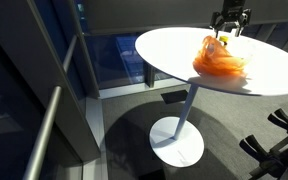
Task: Remove the brown bottle from the plastic bag
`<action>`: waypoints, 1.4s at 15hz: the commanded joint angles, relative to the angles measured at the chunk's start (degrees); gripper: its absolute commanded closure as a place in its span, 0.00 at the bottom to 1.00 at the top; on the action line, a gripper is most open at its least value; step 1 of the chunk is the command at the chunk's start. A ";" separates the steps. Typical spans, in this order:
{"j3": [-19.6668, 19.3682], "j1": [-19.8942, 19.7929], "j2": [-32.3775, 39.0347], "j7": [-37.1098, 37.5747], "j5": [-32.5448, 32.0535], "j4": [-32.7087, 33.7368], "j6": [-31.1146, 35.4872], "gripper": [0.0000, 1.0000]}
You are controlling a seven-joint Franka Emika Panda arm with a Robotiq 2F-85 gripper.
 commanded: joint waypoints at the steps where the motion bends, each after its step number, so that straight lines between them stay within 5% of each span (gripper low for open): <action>1: -0.25 0.07 -0.40 1.90 -0.47 -0.63 0.90 0.22; 4: -0.33 0.15 -0.49 2.41 -0.51 -0.71 0.79 0.39; 7: -0.35 0.14 -0.40 2.67 -0.47 -0.57 0.65 0.41; 10: -0.38 -0.03 -0.79 2.84 -0.23 -0.50 0.60 0.75; 11: -0.41 -0.11 -1.09 2.90 -0.12 -0.46 0.53 0.79; 21: 0.12 -0.96 -6.41 0.67 0.91 1.13 -2.86 0.79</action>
